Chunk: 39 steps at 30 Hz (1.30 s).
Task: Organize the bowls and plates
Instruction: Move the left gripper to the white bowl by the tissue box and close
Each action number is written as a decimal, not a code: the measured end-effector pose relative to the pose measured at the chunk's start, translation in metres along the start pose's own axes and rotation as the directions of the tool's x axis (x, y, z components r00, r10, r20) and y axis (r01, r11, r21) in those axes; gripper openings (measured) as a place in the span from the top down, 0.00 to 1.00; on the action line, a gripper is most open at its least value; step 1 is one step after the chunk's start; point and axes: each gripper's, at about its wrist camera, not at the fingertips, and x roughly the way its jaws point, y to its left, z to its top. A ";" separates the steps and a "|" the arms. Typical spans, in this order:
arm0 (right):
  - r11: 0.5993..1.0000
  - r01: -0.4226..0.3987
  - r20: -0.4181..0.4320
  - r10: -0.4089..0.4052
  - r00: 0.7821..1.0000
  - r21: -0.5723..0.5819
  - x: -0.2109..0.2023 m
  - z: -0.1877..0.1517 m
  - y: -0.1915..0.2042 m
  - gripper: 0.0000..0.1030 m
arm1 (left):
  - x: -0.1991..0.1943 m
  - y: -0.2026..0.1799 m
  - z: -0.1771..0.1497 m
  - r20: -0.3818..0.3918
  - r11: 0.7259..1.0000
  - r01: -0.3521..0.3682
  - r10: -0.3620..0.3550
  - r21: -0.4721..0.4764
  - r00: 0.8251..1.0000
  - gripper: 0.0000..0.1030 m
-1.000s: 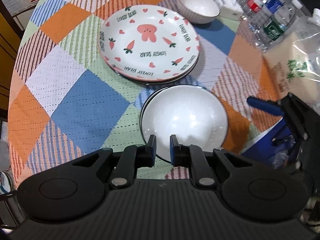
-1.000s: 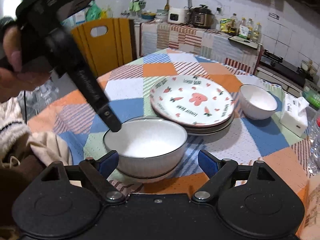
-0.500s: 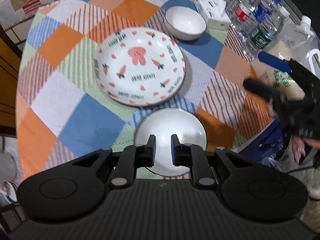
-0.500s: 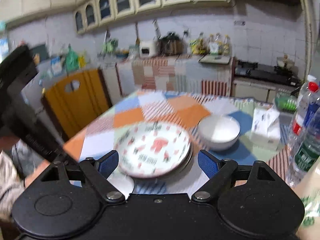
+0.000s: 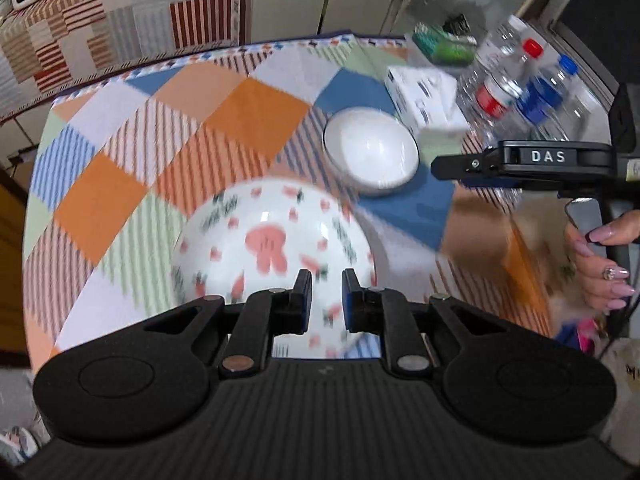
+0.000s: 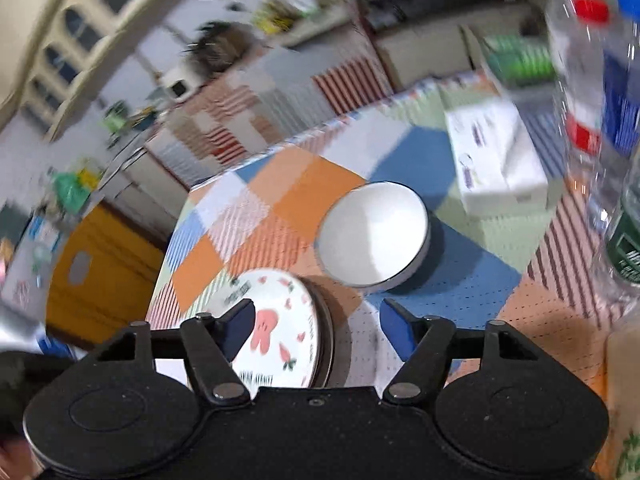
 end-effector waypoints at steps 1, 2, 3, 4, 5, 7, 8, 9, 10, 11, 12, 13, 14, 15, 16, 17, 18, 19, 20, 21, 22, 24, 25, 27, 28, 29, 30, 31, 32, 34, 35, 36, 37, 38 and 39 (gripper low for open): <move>0.999 0.008 -0.019 -0.007 1.000 0.033 0.008 0.007 -0.006 0.33 | 0.009 0.000 0.006 0.011 1.000 0.009 -0.009 -0.004 1.000 0.86; 0.998 0.022 -0.028 -0.021 0.999 0.064 0.016 0.012 -0.012 0.35 | 0.018 -0.001 0.012 0.023 1.000 0.027 -0.027 -0.008 0.999 0.86; 0.996 0.042 -0.033 -0.040 0.999 0.079 0.023 0.016 -0.017 0.36 | 0.026 0.000 0.017 0.041 0.998 0.062 -0.061 -0.017 0.997 0.86; 0.995 0.066 -0.031 -0.064 0.997 0.077 0.029 0.019 -0.021 0.38 | 0.034 0.002 0.022 0.050 0.994 0.108 -0.107 -0.033 0.993 0.85; 0.993 0.095 -0.018 -0.094 0.995 0.069 0.036 0.020 -0.024 0.43 | 0.043 0.004 0.027 0.052 0.991 0.124 -0.121 -0.052 0.991 0.85; 0.990 0.138 -0.002 -0.138 0.990 0.035 0.048 0.019 -0.026 0.44 | 0.054 0.006 0.034 0.068 0.990 0.125 -0.121 -0.064 0.990 0.85; 0.990 0.142 0.009 -0.142 0.990 0.028 0.054 0.018 -0.028 0.45 | 0.059 0.005 0.037 0.067 0.990 0.127 -0.123 -0.055 0.990 0.84; 0.989 0.144 0.013 -0.144 0.989 0.026 0.060 0.017 -0.031 0.45 | 0.066 0.005 0.042 0.065 0.991 0.126 -0.123 -0.047 0.990 0.82; 0.989 0.146 0.022 -0.147 0.989 0.028 0.066 0.016 -0.033 0.46 | 0.071 0.005 0.046 0.064 0.991 0.123 -0.120 -0.046 0.991 0.81; 0.989 0.146 0.033 -0.147 0.989 0.037 0.073 0.017 -0.036 0.46 | 0.078 0.004 0.052 0.062 0.992 0.119 -0.116 -0.048 0.991 0.79; 0.988 0.146 0.040 -0.148 0.988 0.044 0.077 0.018 -0.040 0.46 | 0.084 0.005 0.056 0.069 0.991 0.121 -0.117 -0.052 0.991 0.78; 0.988 0.145 0.045 -0.147 0.988 0.053 0.082 0.020 -0.044 0.46 | 0.089 0.005 0.059 0.086 0.991 0.125 -0.120 -0.054 0.989 0.77; 0.988 0.136 0.048 -0.140 0.989 0.069 0.088 0.022 -0.046 0.46 | 0.094 0.004 0.062 0.114 0.993 0.110 -0.104 -0.046 0.988 0.76; 0.988 0.133 0.051 -0.137 0.989 0.077 0.092 0.023 -0.049 0.46 | 0.099 0.003 0.064 0.139 0.995 0.089 -0.083 -0.038 0.987 0.75; 0.988 0.132 0.055 -0.137 0.989 0.078 0.093 0.025 -0.051 0.47 | 0.106 0.001 0.066 0.149 0.997 0.068 -0.062 -0.034 0.987 0.75; 0.988 0.138 0.059 -0.142 0.988 0.069 0.098 0.026 -0.051 0.49 | 0.113 0.000 0.070 0.148 0.998 0.054 -0.049 -0.028 0.988 0.75; 0.987 0.153 0.062 -0.156 0.986 0.054 0.101 0.027 -0.050 0.50 | 0.121 -0.002 0.072 0.147 0.999 0.038 -0.034 -0.028 0.989 0.74; 0.982 0.188 0.069 -0.190 0.979 0.026 0.103 0.026 -0.048 0.54 | 0.128 -0.003 0.074 0.142 0.999 0.022 -0.018 -0.031 0.990 0.74; 0.970 0.244 0.087 -0.242 0.966 -0.012 0.106 0.025 -0.045 0.54 | 0.134 -0.003 0.075 0.135 0.999 0.016 -0.011 -0.034 0.991 0.74; 0.962 0.270 0.101 -0.265 0.959 -0.032 0.106 0.022 -0.044 0.54 | 0.142 -0.004 0.076 0.123 0.999 0.014 -0.009 -0.039 0.992 0.73; 0.962 0.272 0.107 -0.266 0.958 -0.038 0.107 0.021 -0.044 0.54 | 0.147 -0.005 0.076 0.114 0.999 0.015 -0.011 -0.040 0.993 0.72; 0.970 0.245 0.108 -0.242 0.964 -0.011 0.111 0.021 -0.051 0.54 | 0.158 -0.007 0.076 0.103 1.000 0.000 0.003 -0.029 0.995 0.69; 0.970 0.243 0.104 -0.242 0.965 0.002 0.113 0.021 -0.055 0.55 | 0.162 -0.008 0.075 0.099 1.000 -0.009 0.011 -0.021 0.995 0.69; 0.967 0.256 0.095 -0.256 0.962 0.014 0.117 0.020 -0.061 0.58 | 0.168 -0.010 0.074 0.097 1.000 -0.010 0.011 -0.013 0.995 0.69; 0.970 0.242 0.098 -0.242 0.965 0.019 0.117 0.019 -0.063 0.59 | 0.170 -0.011 0.073 0.096 1.000 -0.004 0.005 -0.011 0.995 0.70; 0.976 0.216 0.104 -0.218 0.970 0.029 0.116 0.018 -0.067 0.62 | 0.172 -0.012 0.073 0.090 1.000 0.002 -0.001 -0.010 0.996 0.70; 0.979 0.203 0.104 -0.206 0.973 0.036 0.116 0.017 -0.069 0.62 | 0.174 -0.012 0.072 0.082 1.000 0.012 -0.011 -0.012 0.997 0.75; 0.979 0.199 0.103 -0.202 0.974 0.042 0.116 0.016 -0.070 0.66 | 0.175 -0.014 0.071 0.077 1.000 0.019 -0.018 -0.011 0.997 0.80; 0.978 0.206 0.099 -0.210 0.973 0.042 0.116 0.016 -0.070 0.77 | 0.173 -0.016 0.069 0.080 1.000 0.022 -0.021 -0.010 0.997 0.82; 0.976 0.216 0.081 -0.218 0.973 0.038 0.117 0.015 -0.070 0.89 | 0.168 -0.025 0.064 0.097 1.000 -0.001 0.002 -0.006 0.995 0.83; 0.978 0.203 0.070 -0.206 0.976 0.048 0.118 0.014 -0.071 0.88 | 0.167 -0.029 0.064 0.090 1.000 -0.025 0.025 0.002 0.996 0.84; 0.978 0.196 0.071 -0.201 0.977 0.069 0.117 0.013 -0.073 0.88 | 0.167 -0.032 0.063 0.082 0.999 -0.042 0.042 0.003 0.996 0.85; 0.979 0.186 0.069 -0.193 0.979 0.088 0.116 0.012 -0.075 0.88 | 0.166 -0.033 0.063 0.066 0.999 -0.045 0.045 -0.007 0.997 0.85; 0.978 0.177 0.062 -0.184 0.981 0.111 0.115 0.013 -0.077 0.87 | 0.166 -0.032 0.063 0.047 0.999 -0.041 0.042 -0.020 0.998 0.85; 0.975 0.176 0.050 -0.184 0.982 0.134 0.114 0.013 -0.078 0.87 | 0.164 -0.030 0.063 0.031 0.998 -0.029 0.030 -0.052 0.999 0.86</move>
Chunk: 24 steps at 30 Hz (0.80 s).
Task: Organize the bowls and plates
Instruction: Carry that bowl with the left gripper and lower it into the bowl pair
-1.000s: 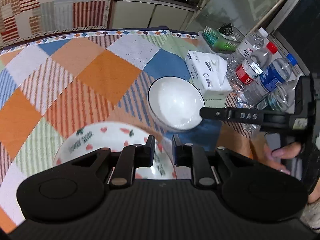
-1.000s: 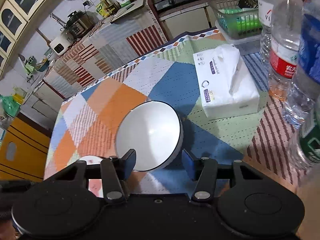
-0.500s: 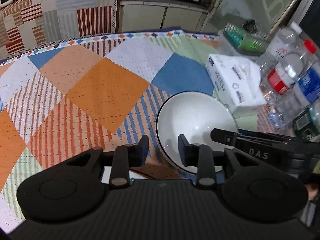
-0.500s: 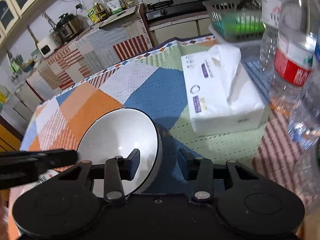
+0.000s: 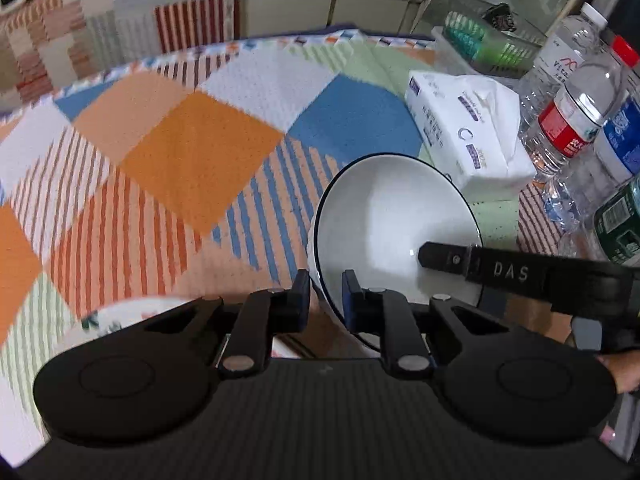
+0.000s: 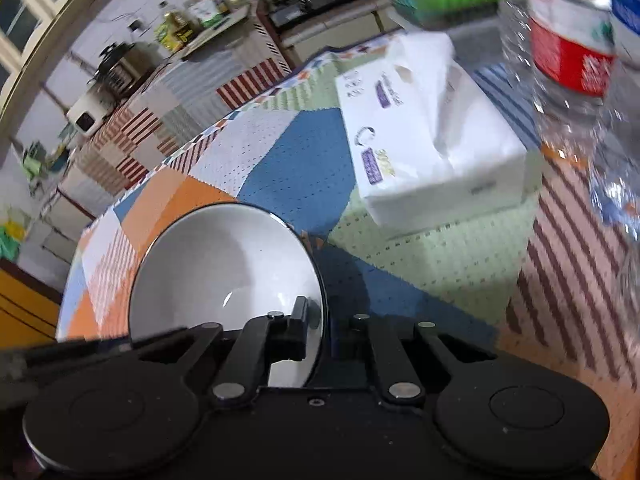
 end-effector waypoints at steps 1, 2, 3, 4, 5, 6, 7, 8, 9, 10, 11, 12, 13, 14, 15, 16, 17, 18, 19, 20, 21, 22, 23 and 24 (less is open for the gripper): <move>1.000 0.011 -0.021 -0.011 1.000 0.006 -0.002 0.001 0.001 0.87 | -0.002 0.003 0.000 -0.016 1.000 0.010 -0.010 -0.030 1.000 0.86; 1.000 0.022 -0.041 -0.023 0.999 -0.004 -0.002 0.000 0.004 0.88 | -0.005 0.006 -0.001 -0.027 0.999 0.017 -0.019 -0.048 0.999 0.86; 0.999 0.031 -0.063 -0.032 0.997 -0.013 -0.004 -0.001 0.007 0.88 | -0.011 0.010 -0.002 -0.027 0.996 0.034 -0.036 -0.077 0.999 0.86; 0.999 0.033 -0.082 -0.034 0.996 -0.019 -0.008 -0.002 0.009 0.88 | -0.018 0.015 -0.004 -0.018 0.992 0.057 -0.060 -0.112 0.998 0.86; 1.000 0.024 -0.091 -0.026 0.996 -0.019 -0.013 -0.003 0.009 0.88 | -0.023 0.018 -0.006 -0.017 0.987 0.078 -0.082 -0.138 0.997 0.86; 1.000 0.013 -0.093 -0.014 0.996 -0.014 -0.017 -0.005 0.009 0.88 | -0.029 0.023 -0.007 -0.018 0.982 0.101 -0.105 -0.160 0.994 0.85; 1.000 -0.003 -0.093 0.002 0.996 -0.007 -0.023 -0.007 0.009 0.88 | -0.036 0.025 -0.009 -0.014 0.980 0.113 -0.117 -0.166 0.993 0.85; 1.000 -0.021 -0.093 0.020 0.995 -0.006 -0.029 -0.010 0.009 0.88 | -0.042 0.026 -0.011 -0.016 0.981 0.112 -0.116 -0.159 0.993 0.85; 0.999 -0.037 -0.095 0.036 0.995 -0.005 -0.033 -0.013 0.010 0.88 | -0.048 0.027 -0.012 -0.023 0.982 0.111 -0.116 -0.156 0.993 0.85; 0.998 -0.063 -0.097 0.063 0.993 0.000 -0.040 -0.017 0.011 0.88 | -0.056 0.029 -0.015 -0.024 0.979 0.117 -0.123 -0.168 0.992 0.85; 0.997 -0.078 -0.098 0.077 0.992 -0.002 -0.046 -0.020 0.013 0.87 | -0.064 0.030 -0.018 -0.021 0.977 0.122 -0.127 -0.177 0.992 0.85; 0.997 -0.082 -0.099 0.081 0.992 -0.010 -0.052 -0.023 0.017 0.87 | -0.073 0.030 -0.021 -0.016 0.978 0.120 -0.124 -0.173 0.992 0.85; 0.996 -0.086 -0.097 0.084 0.992 -0.026 -0.058 -0.028 0.021 0.87 | -0.083 0.029 -0.024 -0.010 0.980 0.115 -0.118 -0.163 0.993 0.85; 0.995 -0.095 -0.097 0.091 0.991 -0.039 -0.064 -0.032 0.025 0.87 | -0.092 0.028 -0.027 -0.007 0.982 0.110 -0.112 -0.154 0.994 0.85; 0.994 -0.102 -0.100 0.097 0.990 -0.047 -0.069 -0.035 0.029 0.87 | -0.102 0.026 -0.031 -0.011 0.986 0.099 -0.102 -0.136 0.995 0.85; 0.992 -0.111 -0.103 0.105 0.989 -0.052 -0.076 -0.040 0.032 0.87 | -0.110 0.025 -0.034 -0.012 0.988 0.093 -0.095 -0.126 0.995 0.85; 0.991 -0.121 -0.105 0.115 0.988 -0.059 -0.084 -0.046 0.037 0.86 | -0.119 0.025 -0.037 -0.012 0.989 0.090 -0.092 -0.119 0.996 0.85; 0.989 -0.130 -0.105 0.123 0.987 -0.064 -0.090 -0.050 0.041 0.86 | -0.129 0.025 -0.042 -0.012 0.990 0.085 -0.087 -0.110 0.996 0.85; 0.988 -0.137 -0.104 0.130 0.986 -0.069 -0.097 -0.055 0.044 0.86 | -0.137 0.025 -0.045 -0.012 0.991 0.082 -0.084 -0.102 0.996 0.85; 0.986 -0.147 -0.100 0.139 0.985 -0.077 -0.105 -0.060 0.048 0.86 | -0.147 0.026 -0.049 -0.008 0.993 0.081 -0.082 -0.092 0.997 0.85; 0.984 -0.155 -0.098 0.147 0.984 -0.085 -0.112 -0.065 0.052 0.86 | -0.155 0.026 -0.053 -0.006 0.993 0.079 -0.080 -0.083 0.997 0.85; 0.982 -0.165 -0.098 0.156 0.983 -0.093 -0.119 -0.071 0.055 0.86 | -0.163 0.027 -0.059 -0.007 0.994 0.076 -0.077 -0.074 0.997 0.85; 0.980 -0.174 -0.098 0.165 0.981 -0.094 -0.125 -0.075 0.059 0.85 | -0.171 0.028 -0.064 -0.011 0.995 0.074 -0.075 -0.072 0.997 0.85; 0.979 -0.182 -0.100 0.173 0.980 -0.096 -0.130 -0.079 0.062 0.85 | -0.177 0.030 -0.070 -0.017 0.995 0.072 -0.074 -0.073 0.997 0.85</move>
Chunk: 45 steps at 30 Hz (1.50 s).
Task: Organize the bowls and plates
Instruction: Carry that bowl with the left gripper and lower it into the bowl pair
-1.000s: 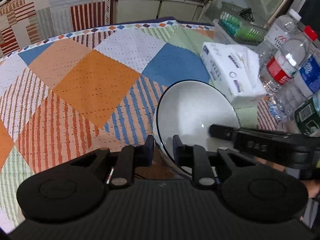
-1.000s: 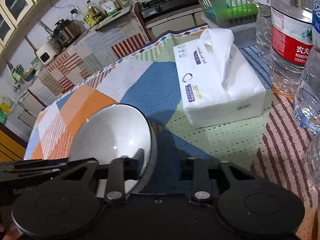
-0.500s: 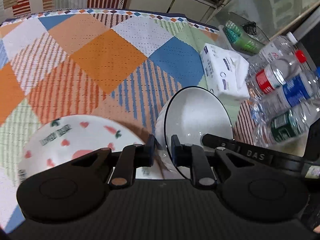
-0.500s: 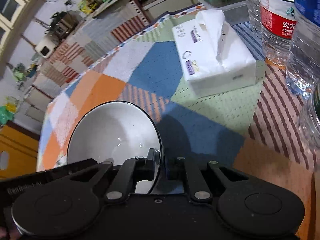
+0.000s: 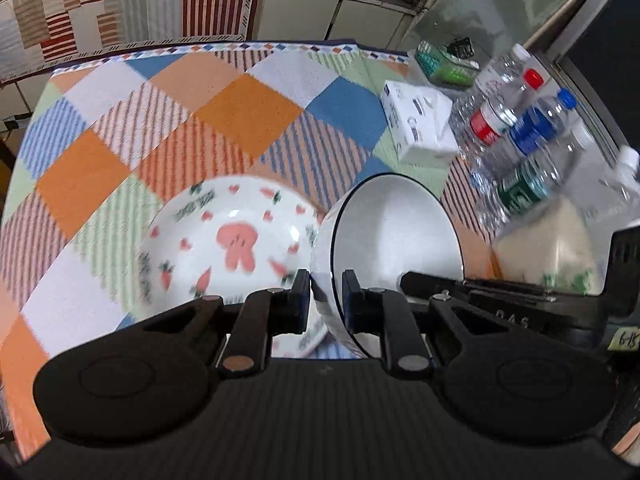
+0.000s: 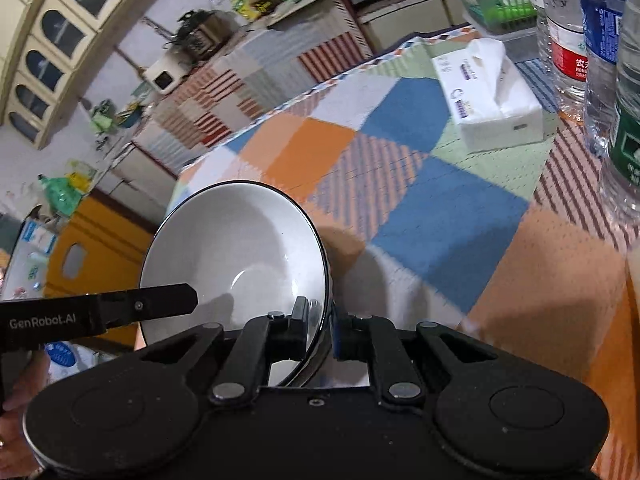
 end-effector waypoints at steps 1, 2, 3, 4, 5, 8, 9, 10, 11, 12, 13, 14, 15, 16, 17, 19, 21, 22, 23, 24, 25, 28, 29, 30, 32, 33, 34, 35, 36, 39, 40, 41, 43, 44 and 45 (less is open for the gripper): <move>1.000 -0.008 -0.002 0.008 1.000 -0.004 -0.005 -0.004 0.004 0.85 | -0.006 0.002 -0.007 -0.007 1.000 0.001 -0.001 -0.009 1.000 0.86; 1.000 -0.016 -0.004 0.016 1.000 -0.010 -0.011 -0.010 0.009 0.85 | -0.012 0.005 -0.013 -0.015 1.000 0.003 -0.003 -0.013 1.000 0.86; 1.000 -0.018 -0.005 0.018 1.000 -0.020 -0.015 -0.013 0.014 0.85 | -0.017 0.007 -0.020 -0.023 1.000 0.003 -0.003 -0.016 1.000 0.86; 0.999 -0.018 -0.006 0.018 1.000 -0.033 -0.019 -0.017 0.018 0.85 | -0.022 0.010 -0.028 -0.034 1.000 0.000 0.000 -0.018 0.999 0.86; 0.999 -0.020 -0.006 0.020 1.000 -0.046 -0.023 -0.022 0.024 0.85 | -0.026 0.012 -0.036 -0.046 1.000 -0.004 0.003 -0.023 0.999 0.86; 0.997 -0.034 -0.012 0.033 0.999 -0.068 -0.032 -0.033 0.036 0.85 | -0.033 0.022 -0.055 -0.070 0.998 0.014 -0.018 -0.064 0.997 0.86; 0.996 -0.033 -0.005 0.033 0.999 -0.079 -0.034 -0.037 0.041 0.85 | -0.035 0.027 -0.062 -0.073 0.996 0.020 -0.026 -0.082 0.997 0.86; 0.995 -0.030 0.003 0.030 1.000 -0.093 -0.035 -0.041 0.044 0.85 | -0.036 0.031 -0.067 -0.076 0.995 0.023 -0.030 -0.096 0.997 0.86; 0.993 -0.028 0.011 0.029 1.000 -0.112 -0.037 -0.045 0.050 0.85 | -0.037 0.036 -0.072 -0.080 0.994 0.029 -0.038 -0.110 0.996 0.86; 0.992 -0.025 0.014 0.027 1.000 -0.125 -0.037 -0.049 0.054 0.85 | -0.037 0.039 -0.075 -0.086 0.992 0.033 -0.044 -0.121 0.995 0.86; 0.990 -0.017 0.016 0.019 1.000 -0.142 -0.038 -0.054 0.059 0.85 | -0.036 0.044 -0.079 -0.097 0.990 0.035 -0.049 -0.140 0.994 0.86; 0.987 -0.008 0.016 0.011 1.000 -0.161 -0.037 -0.060 0.064 0.85 | -0.035 0.048 -0.083 -0.109 0.988 0.035 -0.052 -0.151 0.993 0.86; 0.986 -0.005 0.012 0.007 1.000 -0.169 -0.036 -0.063 0.067 0.85 | -0.033 0.051 -0.086 -0.124 0.987 0.033 -0.053 -0.158 0.991 0.86; 0.985 -0.004 0.005 0.005 1.000 -0.174 -0.034 -0.067 0.068 0.85 | -0.031 0.055 -0.089 -0.138 0.985 0.027 -0.051 -0.168 0.989 0.86; 0.985 -0.011 0.001 0.011 1.000 -0.175 -0.032 -0.071 0.069 0.84 | -0.030 0.057 -0.093 -0.144 0.984 0.025 -0.051 -0.175 0.988 0.86; 0.982 -0.024 -0.010 0.022 1.000 -0.189 -0.028 -0.076 0.070 0.84 | -0.027 0.062 -0.099 -0.163 0.983 0.026 -0.057 -0.183 0.985 0.86; 0.977 -0.015 -0.019 0.012 1.000 -0.212 -0.025 -0.081 0.074 0.84 | -0.023 0.067 -0.104 -0.183 0.979 0.026 -0.064 -0.201 0.981 0.86; 0.974 -0.012 -0.022 0.008 1.000 -0.227 -0.023 -0.084 0.076 0.84 | -0.021 0.068 -0.106 -0.190 0.979 0.025 -0.064 -0.203 0.980 0.86; 0.970 -0.007 -0.024 0.002 1.000 -0.242 -0.022 -0.087 0.079 0.84 | -0.020 0.069 -0.108 -0.195 0.978 0.023 -0.064 -0.207 0.979 0.86; 0.965 0.001 -0.025 -0.008 1.000 -0.262 -0.021 -0.090 0.081 0.84 | -0.018 0.070 -0.110 -0.201 0.977 0.021 -0.064 -0.211 0.978 0.86; 0.959 0.009 -0.026 -0.017 1.000 -0.283 -0.020 -0.093 0.084 0.84 | -0.017 0.071 -0.112 -0.206 0.977 0.021 -0.066 -0.214 0.976 0.86; 0.950 0.032 -0.040 -0.047 0.998 -0.312 -0.016 -0.098 0.089 0.84 | -0.013 0.073 -0.117 -0.234 0.973 0.030 -0.085 -0.227 0.968 0.86; 0.945 0.044 -0.043 -0.061 0.997 -0.323 -0.014 -0.100 0.090 0.84 | -0.010 0.073 -0.119 -0.247 0.971 0.036 -0.095 -0.235 0.964 0.86; 0.939 0.057 -0.044 -0.077 0.996 -0.338 -0.014 -0.102 0.091 0.84 | -0.008 0.074 -0.120 -0.258 0.970 0.039 -0.103 -0.242 0.960 0.86; 0.919 0.092 -0.041 -0.117 0.992 -0.383 -0.012 -0.107 0.096 0.84 | -0.003 0.075 -0.123 -0.276 0.968 0.034 -0.105 -0.250 0.955 0.86; 0.913 0.102 -0.040 -0.128 0.991 -0.396 -0.012 -0.109 0.098 0.84 | -0.001 0.075 -0.124 -0.283 0.967 0.030 -0.103 -0.251 0.954 0.86; 0.906 0.110 -0.041 -0.138 0.990 -0.410 -0.011 -0.111 0.100 0.84 | 0.002 0.075 -0.125 -0.288 0.967 0.030 -0.105 -0.254 0.952 0.86; 0.897 0.119 -0.041 -0.150 0.988 -0.426 -0.010 -0.113 0.102 0.84 | 0.004 0.076 -0.126 -0.293 0.965 0.030 -0.108 -0.261 0.950 0.85; 0.886 0.131 -0.037 -0.164 0.986 -0.444 -0.009 -0.115 0.103 0.84 | 0.006 0.077 -0.126 -0.299 0.961 0.032 -0.117 -0.274 0.947 0.83; 0.848 0.166 -0.022 -0.205 0.978 -0.503 -0.006 -0.122 0.111 0.85 | 0.011 0.079 -0.128 -0.312 0.957 0.031 -0.124 -0.287 0.942 0.82; 0.833 0.181 -0.014 -0.221 0.975 -0.524 -0.004 -0.124 0.113 0.85 | 0.012 0.078 -0.129 -0.317 0.958 0.028 -0.122 -0.285 0.940 0.82; 0.817 0.193 -0.006 -0.234 0.972 -0.543 -0.003 -0.126 0.115 0.85 | 0.014 0.078 -0.129 -0.323 0.958 0.026 -0.122 -0.285 0.939 0.82; 0.786 0.215 0.011 -0.257 0.966 -0.580 0.000 -0.132 0.119 0.85 | 0.014 0.079 -0.127 -0.328 0.957 0.027 -0.125 -0.289 0.936 0.82; 0.769 0.229 0.028 -0.265 0.964 -0.597 0.001 -0.134 0.120 0.85 | 0.015 0.079 -0.127 -0.329 0.956 0.026 -0.127 -0.292 0.936 0.82; 0.752 0.241 0.042 -0.274 0.961 -0.614 0.002 -0.137 0.122 0.85 | 0.015 0.080 -0.126 -0.331 0.955 0.025 -0.127 -0.294 0.935 0.82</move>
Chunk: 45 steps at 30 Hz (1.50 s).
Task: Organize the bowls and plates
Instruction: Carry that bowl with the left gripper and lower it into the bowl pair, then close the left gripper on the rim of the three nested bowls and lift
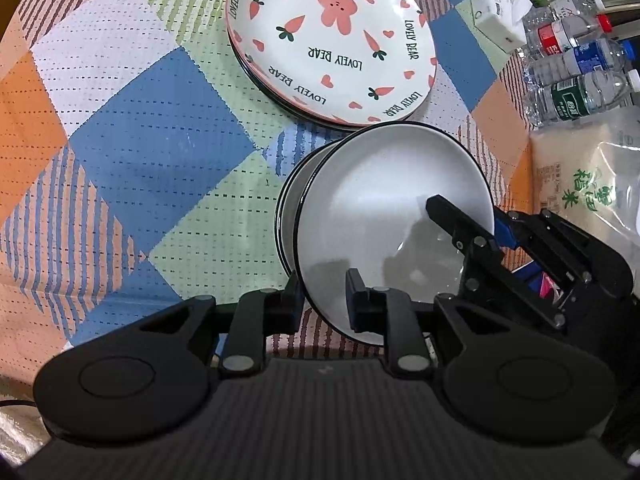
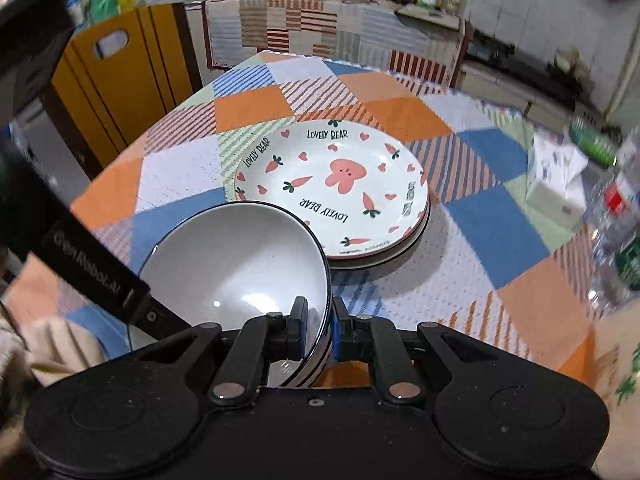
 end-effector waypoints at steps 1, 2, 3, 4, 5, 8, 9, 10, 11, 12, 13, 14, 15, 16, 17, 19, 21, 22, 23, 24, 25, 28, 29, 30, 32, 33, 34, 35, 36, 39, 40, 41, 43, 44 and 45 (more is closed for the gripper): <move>1.000 0.013 0.002 -0.013 1.000 -0.017 0.000 0.000 0.002 0.85 | 0.000 0.000 0.000 -0.002 1.000 -0.002 0.002 -0.002 1.000 0.82; 0.999 0.026 0.003 -0.026 1.000 -0.034 0.001 -0.001 0.005 0.85 | 0.000 0.000 0.001 -0.004 1.000 -0.004 0.004 -0.002 1.000 0.81; 0.998 0.036 0.007 -0.036 0.999 -0.048 0.001 -0.001 0.006 0.85 | 0.000 0.000 0.001 -0.005 1.000 -0.008 0.008 0.000 1.000 0.81; 0.997 0.045 0.009 -0.044 0.999 -0.063 0.001 -0.002 0.009 0.85 | 0.001 -0.001 0.000 -0.007 1.000 -0.011 0.011 0.005 1.000 0.81; 0.995 0.054 0.012 -0.053 0.999 -0.080 0.001 -0.003 0.011 0.85 | 0.001 -0.001 0.000 -0.008 1.000 -0.014 0.014 0.008 1.000 0.81; 0.990 0.074 0.021 -0.072 0.997 -0.123 0.000 -0.006 0.016 0.84 | 0.002 -0.002 0.000 -0.015 1.000 -0.015 0.015 0.014 1.000 0.79; 0.988 0.077 0.021 -0.075 0.997 -0.132 -0.001 -0.006 0.017 0.84 | 0.002 -0.002 0.001 -0.022 1.000 -0.009 0.010 0.016 1.000 0.75; 0.987 0.077 0.022 -0.075 0.997 -0.138 -0.001 -0.007 0.018 0.84 | 0.003 -0.002 0.002 -0.031 1.000 0.001 -0.001 0.019 1.000 0.71; 0.986 0.078 0.022 -0.075 0.997 -0.145 -0.001 -0.006 0.018 0.84 | 0.004 -0.003 0.003 -0.037 1.000 0.012 -0.011 0.028 0.999 0.64; 0.985 0.080 0.020 -0.078 0.997 -0.156 -0.001 -0.006 0.018 0.85 | 0.004 -0.002 0.004 -0.040 0.999 0.021 -0.020 0.029 0.999 0.62; 0.982 0.084 0.017 -0.082 0.996 -0.167 0.001 -0.006 0.019 0.85 | 0.005 -0.002 0.004 -0.042 0.999 0.021 -0.020 0.026 0.999 0.62; 0.981 0.088 0.015 -0.086 0.996 -0.174 0.003 -0.006 0.020 0.85 | 0.005 -0.002 0.004 -0.042 0.999 0.018 -0.017 0.030 0.999 0.62; 0.980 0.089 0.013 -0.088 0.996 -0.177 0.004 -0.005 0.020 0.85 | 0.006 -0.002 0.004 -0.040 0.999 0.012 -0.010 0.038 0.999 0.62; 0.980 0.089 0.011 -0.089 0.996 -0.180 0.006 -0.005 0.020 0.85 | 0.008 -0.001 0.005 -0.036 0.999 0.005 -0.003 0.039 0.999 0.61; 0.980 0.088 0.008 -0.088 0.996 -0.181 0.007 -0.005 0.019 0.85 | 0.009 0.001 0.005 -0.032 0.999 -0.001 0.002 0.037 0.999 0.61; 0.978 0.092 0.010 -0.092 0.996 -0.187 0.009 -0.005 0.020 0.86 | 0.013 0.003 0.005 -0.024 0.999 -0.005 0.006 0.048 1.000 0.61; 0.977 0.091 0.010 -0.091 0.996 -0.191 0.009 -0.004 0.020 0.85 | 0.015 0.006 0.005 -0.010 0.998 -0.018 0.018 0.052 1.000 0.61; 0.978 0.087 0.010 -0.087 0.996 -0.192 0.009 -0.004 0.019 0.85 | 0.016 0.006 0.004 -0.002 0.998 -0.027 0.027 0.054 1.000 0.61; 0.978 0.080 0.010 -0.080 0.997 -0.191 0.009 -0.005 0.019 0.85 | 0.016 0.007 0.003 0.009 0.998 -0.032 0.032 0.059 0.999 0.61; 0.980 0.072 0.012 -0.071 0.997 -0.183 0.009 -0.005 0.017 0.85 | 0.015 0.007 0.002 0.018 0.997 -0.033 0.032 0.067 0.999 0.61; 0.984 0.058 0.016 -0.057 0.998 -0.168 0.007 -0.006 0.014 0.85 | 0.013 0.007 0.000 0.032 0.996 -0.032 0.029 0.077 0.999 0.61; 0.993 -0.021 0.070 0.029 0.997 -0.112 -0.009 -0.008 0.001 0.80 | 0.004 0.006 -0.006 0.074 0.993 -0.023 0.014 0.116 0.997 0.61; 0.994 -0.052 0.095 0.061 0.994 -0.096 -0.016 -0.008 -0.004 0.72 | 0.001 0.006 -0.009 0.091 0.991 -0.022 0.010 0.129 0.996 0.61; 0.994 -0.074 0.116 0.084 0.990 -0.082 -0.022 -0.009 -0.008 0.68 | -0.003 0.006 -0.010 0.106 0.990 -0.020 0.005 0.141 0.994 0.61; 0.991 -0.117 0.162 0.125 0.979 -0.063 -0.037 -0.015 -0.017 0.58 | -0.010 0.008 -0.013 0.140 0.987 -0.014 -0.008 0.162 0.990 0.61; 0.990 -0.127 0.177 0.136 0.975 -0.062 -0.041 -0.018 -0.020 0.57 | -0.013 0.009 -0.015 0.158 0.985 -0.008 -0.019 0.171 0.987 0.61; 0.989 -0.137 0.191 0.147 0.971 -0.063 -0.046 -0.022 -0.023 0.56 | -0.016 0.011 -0.015 0.174 0.984 -0.001 -0.030 0.178 0.984 0.61; 0.986 -0.150 0.203 0.161 0.966 -0.068 -0.049 -0.027 -0.026 0.53 | -0.018 0.013 -0.016 0.186 0.983 0.006 -0.040 0.184 0.982 0.61; 0.984 -0.163 0.213 0.175 0.961 -0.073 -0.051 -0.031 -0.028 0.51 | -0.019 0.015 -0.017 0.197 0.982 0.012 -0.050 0.190 0.979 0.61; 0.977 -0.193 0.227 0.210 0.951 -0.094 -0.052 -0.047 -0.032 0.35 | -0.019 0.019 -0.019 0.236 0.977 0.024 -0.075 0.210 0.969 0.59; 0.974 -0.202 0.224 0.221 0.949 -0.106 -0.050 -0.052 -0.031 0.34 | -0.019 0.021 -0.019 0.248 0.976 0.025 -0.079 0.214 0.965 0.58; 0.968 -0.220 0.214 0.241 0.947 -0.119 -0.048 -0.058 -0.030 0.34 | -0.018 0.022 -0.020 0.260 0.975 0.026 -0.085 0.219 0.962 0.56; 0.953 -0.276 0.171 0.295 0.940 -0.128 -0.040 -0.065 -0.029 0.34 | -0.013 0.026 -0.020 0.280 0.972 0.035 -0.100 0.230 0.955 0.54; 0.949 -0.289 0.149 0.306 0.940 -0.127 -0.035 -0.070 -0.027 0.33 | -0.010 0.027 -0.020 0.284 0.972 0.040 -0.107 0.232 0.953 0.54; 0.950 -0.285 0.137 0.302 0.943 -0.126 -0.029 -0.073 -0.025 0.33 | -0.008 0.030 -0.020 0.285 0.971 0.048 -0.115 0.234 0.952 0.54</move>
